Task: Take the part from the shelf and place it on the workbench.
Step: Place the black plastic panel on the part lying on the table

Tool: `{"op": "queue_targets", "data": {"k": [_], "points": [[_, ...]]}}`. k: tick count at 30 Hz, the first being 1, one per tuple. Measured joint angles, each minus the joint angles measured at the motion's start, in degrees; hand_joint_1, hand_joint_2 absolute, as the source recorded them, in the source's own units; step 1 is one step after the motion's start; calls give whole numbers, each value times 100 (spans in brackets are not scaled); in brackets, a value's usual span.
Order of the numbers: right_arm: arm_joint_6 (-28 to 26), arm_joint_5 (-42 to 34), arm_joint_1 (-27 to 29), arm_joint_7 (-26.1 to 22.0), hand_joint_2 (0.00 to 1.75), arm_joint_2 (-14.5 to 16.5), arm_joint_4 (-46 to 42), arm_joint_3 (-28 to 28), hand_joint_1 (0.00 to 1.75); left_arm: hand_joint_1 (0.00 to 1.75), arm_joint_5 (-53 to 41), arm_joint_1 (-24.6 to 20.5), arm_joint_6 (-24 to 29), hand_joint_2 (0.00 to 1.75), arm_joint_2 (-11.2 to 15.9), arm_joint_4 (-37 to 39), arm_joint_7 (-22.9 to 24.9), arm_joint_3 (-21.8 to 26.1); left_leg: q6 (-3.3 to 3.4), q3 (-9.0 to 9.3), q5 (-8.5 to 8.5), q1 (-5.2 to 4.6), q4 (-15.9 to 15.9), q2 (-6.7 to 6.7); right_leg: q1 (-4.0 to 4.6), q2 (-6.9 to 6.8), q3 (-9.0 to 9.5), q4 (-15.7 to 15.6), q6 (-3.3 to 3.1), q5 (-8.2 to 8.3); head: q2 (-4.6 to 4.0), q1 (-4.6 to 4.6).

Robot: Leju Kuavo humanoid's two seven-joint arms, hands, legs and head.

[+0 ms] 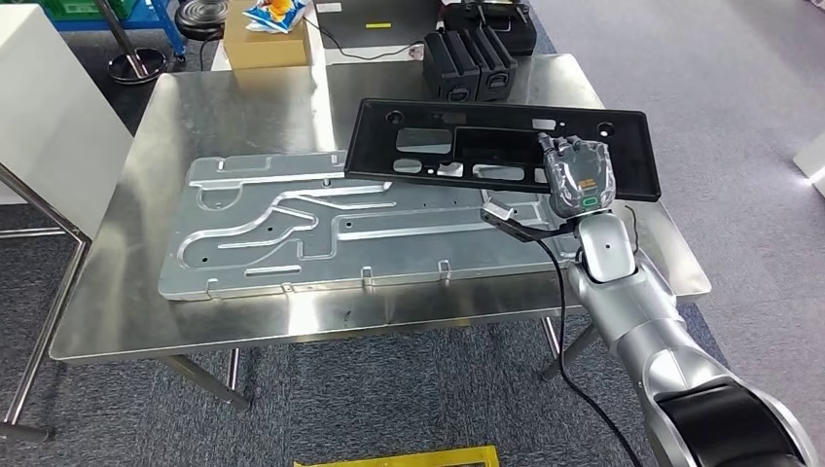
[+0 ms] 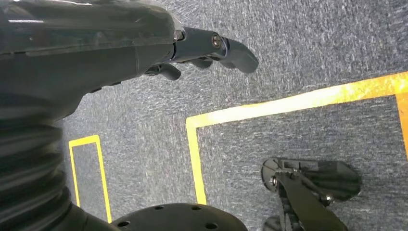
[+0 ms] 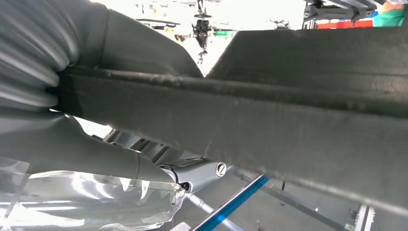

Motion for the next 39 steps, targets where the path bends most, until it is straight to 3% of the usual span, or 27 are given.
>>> {"op": "queue_targets", "data": {"k": [1, 3, 7, 9, 11, 13, 15, 17, 19, 20, 21, 22, 24, 25, 26, 31, 33, 35, 36, 37, 39], "points": [[1, 0, 3, -6, 175, -2, 16, -1, 175, 0, 0, 3, -7, 175, -1, 0, -4, -2, 9, -1, -6, -3, 1, -1, -1, 0, -186, 366, 14, -138, 1, 1], [1, 0, 26, -18, 175, -2, 42, -2, 175, 0, -1, 9, -25, 175, -2, 0, -17, -4, 18, 3, -35, -7, 2, -5, -4, -1, -401, 752, 27, -205, -1, 1], [1, 0, 38, -27, 175, -3, 51, -2, 175, 0, -1, 11, -33, 175, -2, 0, -30, -5, 22, 9, -60, -8, 2, -7, -6, -1, -410, 726, 26, -115, -1, 1], [1, 0, 41, -33, 175, -4, 56, -2, 175, 0, -3, 11, -34, 175, -2, 0, -47, -7, 17, 27, -81, -8, 4, -8, -7, -2, -274, 430, 17, 89, 1, 1], [0, -1, 30, -38, 175, -9, 62, -4, 175, 0, -11, 9, -34, 175, -2, 0, -77, -18, -27, 74, -126, -17, 9, -6, 9, -5, 71, -256, -29, 385, 1, 0], [-1, -2, 13, -45, 175, -19, 72, -11, 175, 0, -17, 9, -25, 175, -2, 0, -82, -36, -112, 132, -167, -34, 4, -3, 42, -3, 362, -805, -113, 498, 1, -2], [-1, -1, 7, -55, 175, -23, 79, -15, 175, 0, -16, 4, -7, 175, 3, 0, -42, -44, -190, 136, -231, -44, 58, 3, 27, -5, 474, -951, -189, 484, 1, -7], [-3, -1, -1, -54, 175, -24, 82, -15, 175, 0, -10, -2, 1, 175, 7, 0, -9, -45, -240, -66, -429, -42, 481, 7, -1, -17, 548, -988, -253, 463, 1, -17], [-3, -2, 4, -38, 175, -23, 92, -16, 175, 0, -3, 5, 1, 175, 7, 0, -8, -46, -269, -499, -685, -35, 1268, 8, 9, -22, 613, -994, -304, 402, 1, -24], [-3, -2, 18, -31, 175, -22, 100, -17, 175, 0, -1, 13, 1, 175, 7, 0, -9, -46, -276, -701, -726, -31, 1574, 8, 15, -19, 652, -993, -314, 365, 1, -22], [-3, -1, 36, -26, 175, -22, 108, -17, 175, 0, -1, 22, 1, 175, 8, 0, -11, -46, -277, -823, -657, -30, 1691, 8, 19, -12, 700, -991, -315, 325, 1, -23], [-3, -1, 53, -25, 175, -22, 113, -17, 175, 0, -1, 29, 1, 175, 8, 0, -14, -46, -270, -838, -465, -30, 1574, 8, 22, -4, 757, -987, -310, 278, 1, -24], [-3, 0, 72, -23, 175, -22, 117, -19, 175, 0, 0, 36, 1, 175, 11, 0, -21, -46, -228, -626, 68, -33, 870, 6, 26, 6, 874, -974, -287, 169, 0, -20], [-5, 0, 71, -23, 175, -22, 120, -24, 175, 0, 0, 40, 2, 175, 14, 1, -24, -47, -199, -501, 251, -44, 536, 5, 39, 11, 911, -959, -266, 118, 0, -20], [-9, -1, 69, -23, 175, -22, 122, -31, 175, 0, 0, 39, 4, 175, 16, 1, -27, -48, -169, -402, 312, -54, 292, 5, 50, 15, 922, -949, -242, 82, 0, -21], [-26, 1, 87, -41, 175, -23, 123, -59, 175, 0, 2, 17, 10, 175, 16, 1, -38, -49, -38, -254, 193, -38, 27, -2, 44, 18, 865, -826, -93, -69, 1, -17], [-27, 1, 88, -57, 175, -28, 128, -76, 175, 0, 3, 17, 9, 175, 13, 0, -44, -50, 8, -202, 177, -22, -15, -4, 32, 15, 574, -260, -47, -319, 1, -3], [-27, 0, 106, -84, 175, -33, 146, -92, 175, 0, 8, 17, 7, 175, 12, 0, -49, -51, 30, -175, 145, -21, -12, -8, 21, 14, 108, 460, -11, -528, 1, -1], [-27, 0, 124, -106, 175, -33, 156, -93, 175, 0, 11, 20, 6, 175, 11, 0, -50, -51, 30, -153, 125, -20, -8, -10, 14, 13, -46, 624, 1, -492, 1, -1], [-27, 0, 140, -133, 175, -33, 163, -93, 175, 0, 14, 22, 5, 175, 9, 0, -50, -51, 22, -125, 103, -19, -3, -13, 6, 11, -95, 575, 6, -340, 1, -1], [-27, 0, 153, -193, 175, -32, 167, -101, 175, 0, 16, 20, 7, 175, 4, 0, -51, -51, -11, -63, 49, -17, 13, -20, -13, 7, 103, -83, 0, 175, 1, -1]]}}
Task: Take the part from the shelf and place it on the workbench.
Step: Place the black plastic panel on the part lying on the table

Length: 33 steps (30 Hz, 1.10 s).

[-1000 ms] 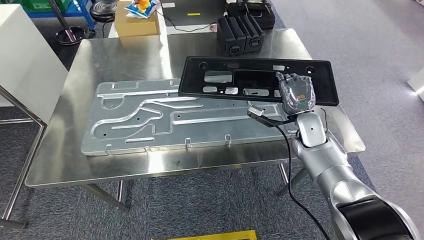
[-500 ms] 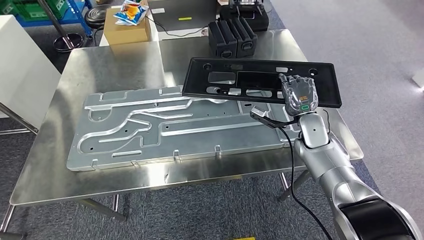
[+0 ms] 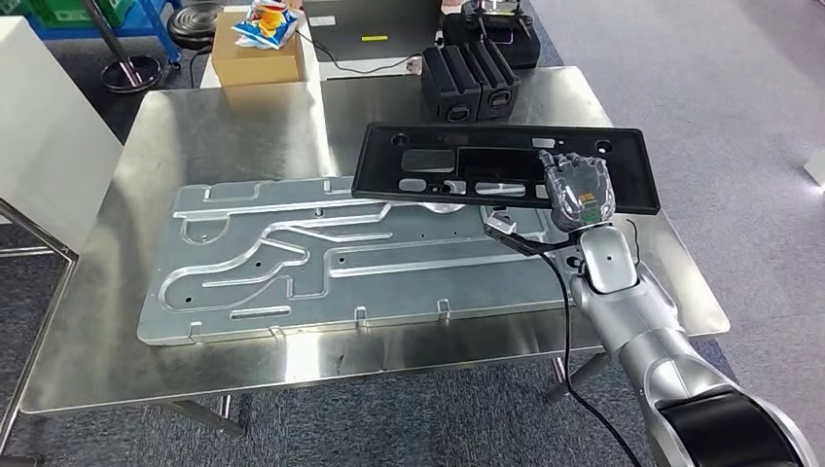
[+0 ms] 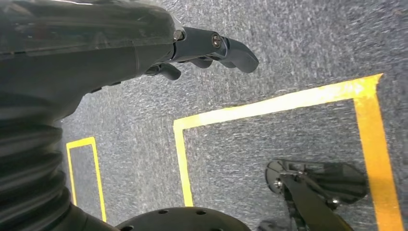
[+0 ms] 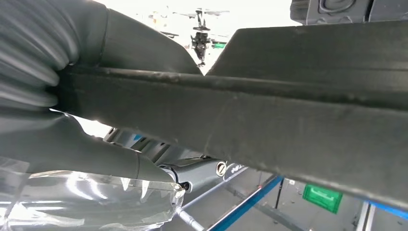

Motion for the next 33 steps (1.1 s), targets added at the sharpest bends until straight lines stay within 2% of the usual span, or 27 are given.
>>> {"op": "queue_targets", "data": {"k": [1, 2, 3, 5, 7, 9, 11, 12, 13, 14, 16, 17, 18, 21, 23, 24, 26, 27, 28, 29, 31, 32, 33], "points": [[0, -1, -3, -30, 175, 2, 1, -9, 175, 0, 1, -5, 2, 175, -2, 0, -3, 0, -25, 16, -25, -10, 15, -5, 8, -1, 139, -362, -10, 185, 0, 0], [0, -1, -6, -64, 175, 6, 1, -20, 175, 0, 1, -12, 4, 175, -3, 0, -7, 0, -51, 21, -42, -19, 25, -9, 17, 0, 240, -623, -31, 291, 0, -3], [0, -1, -3, -96, 175, 15, 1, -30, 175, 0, 1, -16, 8, 175, -4, 0, -12, 0, -78, 19, -51, -27, 29, -12, 31, 3, 289, -758, -55, 317, 0, -4], [0, -1, 12, -163, 175, 47, -2, -38, 175, 0, -1, -21, 16, 175, -3, 0, -19, -1, -128, 22, -52, -36, 20, -15, 41, 11, 299, -792, -124, 297, -1, -9], [-1, -2, 28, -215, 175, 94, -18, -49, 175, 0, -5, -23, 22, 175, 1, 0, -26, -3, -187, -10, -144, -30, 122, -5, 20, 7, 318, -819, -201, 307, -1, -14], [-2, -8, 38, -253, 175, 157, -43, -72, 175, 0, -13, -27, 16, 175, 3, 0, -41, -9, -238, -233, -447, -19, 644, 10, 11, 1, 341, -838, -266, 308, 0, -26], [-2, -20, 70, -312, 175, 235, -54, -93, 175, 0, -18, -27, -4, 175, 4, 0, -67, -20, -265, -589, -769, -13, 1418, 15, 27, 1, 350, -835, -296, 297, 0, -33], [-1, -26, 100, -357, 175, 275, -55, -104, 175, 0, -19, -26, -15, 175, 5, 0, -81, -26, -268, -703, -813, -13, 1648, 15, 36, 2, 358, -833, -304, 291, -1, -33], [-1, -30, 134, -392, 175, 311, -57, -118, 175, 0, -23, -26, -22, 175, 5, 0, -96, -32, -262, -720, -742, -13, 1659, 15, 44, 3, 369, -831, -309, 284, -1, -33], [-1, -30, 164, -421, 175, 349, -62, -130, 175, 0, -32, -27, -26, 175, 5, 0, -115, -38, -246, -626, -570, -15, 1439, 15, 51, 5, 384, -829, -310, 276, -1, -33], [-2, -24, 202, -443, 175, 424, -85, -152, 175, 0, -55, -30, -28, 175, 9, 0, -167, -45, -188, -259, -172, -26, 645, 16, 65, 8, 410, -824, -298, 251, 0, -32], [-2, -21, 209, -450, 175, 456, -96, -161, 175, 0, -68, -33, -28, 175, 13, 0, -193, -50, -162, -104, -64, -37, 314, 16, 74, 12, 410, -818, -282, 242, 0, -31], [-2, -19, 218, -459, 175, 483, -103, -169, 175, 0, -81, -37, -30, 175, 15, 0, -215, -58, -142, -16, -26, -48, 116, 16, 81, 13, 403, -815, -262, 238, 0, -28], [-2, -5, 271, -490, 175, 551, -112, -180, 175, 0, -105, -46, -35, 175, 16, 0, -262, -91, -91, 25, -35, -45, 1, 12, 81, 14, 395, -828, -182, 238, 0, -27], [-3, 0, 303, -505, 175, 586, -131, -186, 175, 0, -106, -46, -34, 175, 13, 0, -295, -102, -33, 67, -5, -15, -66, 17, 79, 14, 335, -665, -125, 113, 0, -15], [-4, -2, 314, -510, 175, 599, -141, -192, 175, 0, -109, -47, -33, 175, 11, 0, -315, -107, -10, 86, 9, 1, -95, 21, 74, 13, 220, -409, -99, -34, 0, -7], [-6, -5, 347, -517, 175, 615, -146, -212, 175, 0, -114, -47, -32, 175, 10, 0, -362, -125, 11, 92, 10, -2, -97, 21, 58, 9, -140, 331, -55, -369, 0, 5], [-7, -6, 376, -523, 175, 617, -146, -223, 175, 0, -116, -42, -34, 175, 10, 0, -386, -134, 13, 92, 7, -1, -92, 18, 48, 8, -301, 635, -38, -457, 0, 7], [-7, -7, 408, -528, 175, 620, -147, -233, 175, 0, -116, -37, -35, 175, 10, 0, -405, -142, 12, 93, 1, 0, -84, 15, 41, 7, -374, 741, -28, -428, 0, 6], [-7, -10, 433, -538, 175, 621, -150, -244, 175, 0, -116, -32, -34, 175, 11, 0, -418, -145, 5, 94, -7, 2, -71, 12, 33, 5, -339, 623, -23, -293, 0, 7], [-7, -27, 461, -574, 87, 625, -174, -284, 87, 0, -108, -32, -19, 175, 11, 0, -430, -148, -28, 93, -38, 5, -30, 6, 15, -2, -13, -110, -29, 108, 0, 6], [-7, -40, 465, -596, 44, 630, -192, -309, 44, 0, -95, -38, -5, 175, 13, 0, -430, -149, -51, 85, -57, -6, -2, 4, 23, -3, 147, -455, -45, 242, 0, 6], [-7, -56, 471, -621, 0, 639, -215, -342, 0, 0, -78, -44, 14, 175, 16, 0, -425, -149, -77, 77, -70, -16, 15, 3, 30, 0, 251, -682, -69, 308, 0, 4]]}}
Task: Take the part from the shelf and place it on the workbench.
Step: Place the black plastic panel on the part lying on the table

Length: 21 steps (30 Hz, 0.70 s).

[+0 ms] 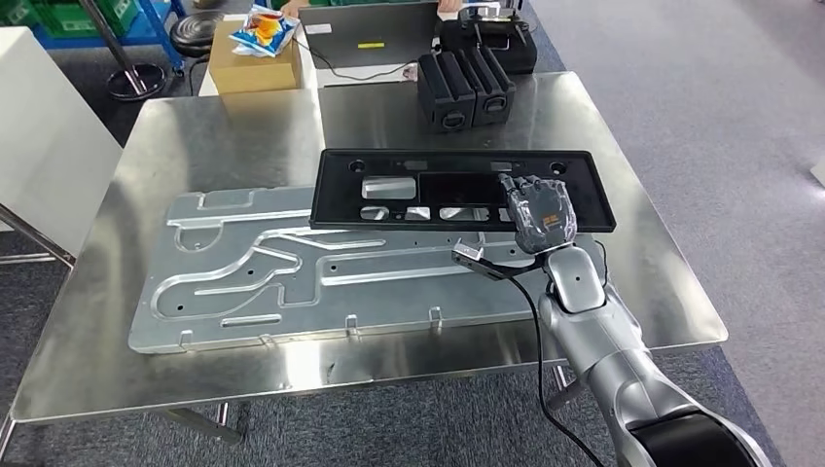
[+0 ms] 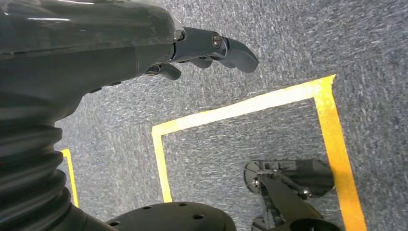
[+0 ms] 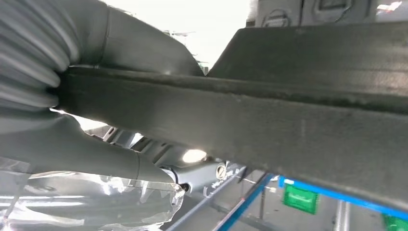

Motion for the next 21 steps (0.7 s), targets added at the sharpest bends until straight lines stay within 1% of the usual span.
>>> {"op": "queue_targets", "data": {"k": [1, 2, 4, 5, 6, 7, 8, 9, 10, 11, 12, 13, 14, 15, 16, 18, 19, 20, 21], "points": [[0, -16, 11, -26, 0, 13, -21, -37, 0, 0, 19, -5, 25, 175, 4, 0, 11, 0, -25, -6, -6, -10, 6, 0, 12, 5, 37, -89, -31, 1, 0, -2], [0, -30, 27, -53, 0, 27, -39, -75, 0, 0, 44, -9, 54, 175, 9, 0, 25, 0, -52, -7, -4, -17, 4, 0, 28, 10, 35, -93, -67, 6, -1, -4], [-1, -46, 58, -107, 0, 58, -71, -164, 0, 0, 98, -11, 126, 175, 26, 0, 61, 1, -114, -8, -31, -7, 19, 3, 21, 12, 39, -115, -149, 25, 0, -5], [-1, -49, 66, -127, 0, 80, -87, -205, 0, 0, 123, -13, 162, 175, 36, 0, 74, 2, -145, -45, -107, -1, 114, 8, 15, 10, 44, -131, -192, 38, -1, -8], [-2, -50, 72, -144, 0, 103, -99, -244, 0, 0, 137, -16, 193, 175, 48, 0, 87, 3, -173, -130, -242, 5, 318, 13, 7, 9, 49, -147, -229, 49, 0, -12], [-2, -50, 80, -159, 0, 130, -108, -283, 0, 0, 145, -18, 222, 175, 58, 0, 99, 4, -196, -269, -425, 13, 641, 18, 9, 8, 51, -152, -253, 53, 0, -17], [-2, -50, 93, -174, 0, 150, -114, -317, 0, 0, 146, -20, 245, 131, 64, 0, 108, 4, -213, -444, -618, 16, 1038, 20, 15, 6, 49, -151, -269, 53, 0, -21], [-2, -49, 111, -188, 0, 164, -115, -354, 0, 0, 146, -21, 271, 87, 69, 0, 115, 4, -224, -613, -774, 20, 1419, 20, 26, 5, 48, -150, -274, 52, 0, -22], [-2, -49, 135, -199, 0, 176, -115, -388, 0, 0, 146, -21, 296, 44, 73, 0, 120, 3, -226, -725, -841, 21, 1670, 21, 37, 3, 49, -148, -277, 51, 0, -22], [-1, -48, 157, -206, 0, 182, -115, -415, 0, 0, 147, -19, 322, 0, 75, 0, 121, 3, -219, -740, -798, 21, 1711, 20, 47, 2, 49, -145, -278, 51, 0, -22], [-1, -47, 174, -213, 0, 191, -117, -442, 0, 0, 147, -17, 352, 0, 81, 0, 119, 3, -199, -640, -648, 18, 1515, 20, 57, 5, 51, -143, -278, 51, 0, -23], [-1, -46, 184, -217, 0, 197, -121, -461, 0, 0, 148, -17, 374, 0, 90, 0, 114, 4, -165, -443, -429, 11, 1123, 20, 66, 9, 55, -140, -277, 51, 0, -23], [-2, -45, 186, -221, 0, 205, -136, -490, 0, 0, 148, -20, 397, 0, 105, 0, 103, 4, -125, -219, -260, -2, 679, 20, 74, 12, 58, -138, -273, 50, 0, -23], [-2, -44, 179, -221, 0, 212, -152, -529, 0, 0, 148, -25, 415, 0, 122, 0, 89, 4, -89, -38, -142, -16, 314, 21, 84, 14, 54, -135, -257, 53, 0, -22], [-2, -42, 174, -220, 0, 215, -173, -577, 0, 0, 148, -33, 434, 0, 136, 0, 65, 4, -61, 71, -93, -35, 86, 21, 86, 12, 47, -134, -234, 59, 0, -21], [-2, -21, 167, -204, 0, 219, -216, -683, 0, 0, 150, -44, 481, 0, 157, 0, -11, 4, -20, 107, -86, -55, -22, 19, 80, 9, 35, -147, -169, 79, 0, -18], [-3, -4, 170, -185, 0, 215, -243, -733, 0, 0, 155, -47, 506, 0, 163, 0, -52, 4, 5, 116, -63, -45, -52, 24, 71, 8, 32, -143, -138, 73, 0, -18], [-3, 13, 170, -165, 0, 209, -269, -777, 0, 0, 161, -49, 527, 0, 166, 0, -86, 4, 31, 129, -37, -30, -87, 27, 69, 9, 17, -104, -106, 37, 0, -15], [-4, 25, 163, -144, 0, 199, -294, -818, 0, 0, 169, -55, 548, 0, 169, 0, -108, 4, 57, 140, -12, -11, -122, 34, 67, 9, -50, 49, -76, -68, 0, -13]]}}
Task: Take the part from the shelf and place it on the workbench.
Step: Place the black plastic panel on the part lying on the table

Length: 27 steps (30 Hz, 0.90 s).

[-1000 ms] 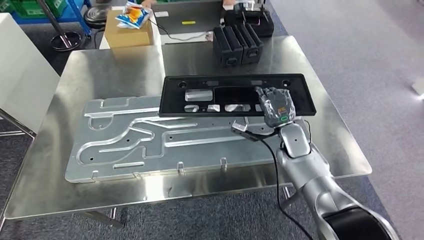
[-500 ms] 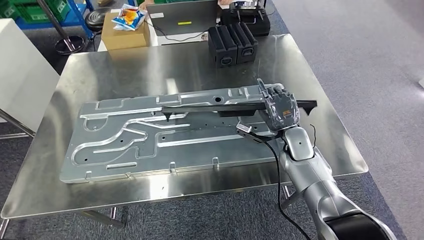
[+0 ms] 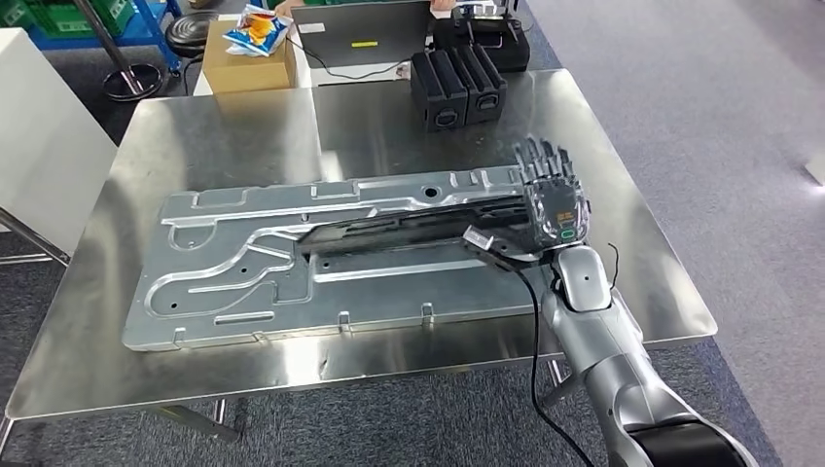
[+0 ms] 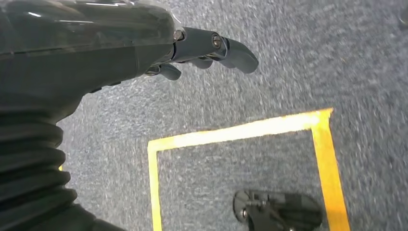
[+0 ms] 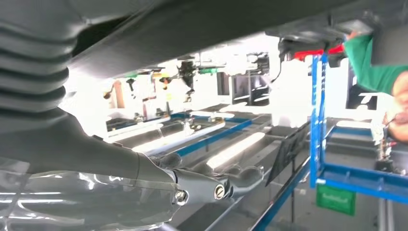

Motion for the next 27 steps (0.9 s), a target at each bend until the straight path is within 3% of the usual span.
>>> {"op": "queue_targets", "data": {"k": [3, 4, 5, 6, 8, 10, 13, 15, 18, 19, 20, 21, 24, 25, 27], "points": [[-1, 14, -1, 32, 0, -40, -28, -93, 0, 0, 12, -24, 37, 0, 9, 0, -24, 0, 35, 2, 22, 12, -23, 7, -28, -1, -482, 1044, 72, -517, 0, 5], [-1, 17, 9, 40, 0, -54, -28, -118, 0, 0, 11, -28, 40, 0, 11, 0, -33, 0, 36, 1, 21, 12, -19, 7, -41, -2, -613, 1314, 90, -592, 0, 6], [-1, 20, 17, 48, 0, -70, -32, -141, 0, 0, 10, -34, 39, 0, 10, 0, -46, 0, 34, 1, 18, 14, -12, 6, -54, -4, -653, 1382, 105, -556, 0, 5], [-1, 22, 19, 55, 0, -88, -40, -163, 0, 0, 6, -46, 39, 0, 10, 0, -62, 0, 28, 1, 11, 19, 1, 3, -68, -7, -579, 1224, 114, -416, 0, 7], [-1, 19, 0, 59, 0, -138, -77, -210, 0, 0, -10, -97, 44, 0, 9, 0, -98, 0, -7, -5, -19, 23, 46, -7, -89, -16, -202, 471, 120, -45, 0, 6], [-1, 13, -28, 58, 0, -184, -111, -272, 0, 0, -22, -162, 53, 0, 11, 0, -117, 0, -58, -32, -53, 6, 101, -18, -78, -12, 52, -72, 79, 122, 0, 2], [-1, 9, -46, 58, 0, -225, -131, -362, 0, 0, -23, -214, 54, 0, 14, 0, -120, 0, -135, -56, -70, -2, 111, -17, -62, 3, 66, -166, -28, 130, 0, -1], [-1, 9, -63, 58, 0, -248, -151, -422, 0, 0, -23, -234, 49, 0, 14, 0, -117, 0, -197, -127, -205, 12, 286, -11, -80, 1, 81, -199, -103, 149, -1, -4], [-1, 9, -79, 58, 0, -276, -162, -498, 0, 0, -23, -256, 44, 0, 9, 0, -104, -1, -262, -573, -713, 37, 1295, -7, -78, -7, 87, -213, -165, 152, -1, -11], [-1, 9, -74, 58, 0, -281, -162, -522, 0, 0, -23, -259, 45, 0, 9, 0, -97, -1, -270, -722, -814, 42, 1614, -7, -72, -5, 88, -212, -167, 151, 0, -10], [-1, 9, -68, 58, 0, -288, -162, -545, 0, 0, -23, -258, 46, 0, 9, 0, -92, -2, -271, -793, -812, 43, 1758, -7, -68, -1, 90, -210, -168, 150, 0, -11], [-1, 9, -64, 56, 0, -293, -163, -565, 0, 0, -23, -258, 48, 0, 9, 0, -87, -2, -262, -755, -695, 43, 1665, -7, -66, 5, 95, -209, -166, 149, 0, -11], [-1, 8, -66, 49, 0, -310, -182, -608, 0, 0, -23, -269, 54, 0, 11, 0, -81, -2, -191, -248, -151, 31, 557, -7, -51, 13, 111, -200, -136, 137, 0, -9], [-1, 6, -67, 48, 0, -320, -190, -624, 0, 0, -23, -272, 55, 0, 11, 0, -79, -2, -168, -128, -73, 21, 290, -8, -44, 13, 105, -197, -111, 139, 0, -7], [-1, 3, -67, 48, 0, -343, -199, -659, 0, 0, -22, -272, 56, 0, 10, 0, -73, -2, -132, -61, -65, -6, 124, -12, -36, 14, 89, -201, -45, 155, 0, -4]]}}
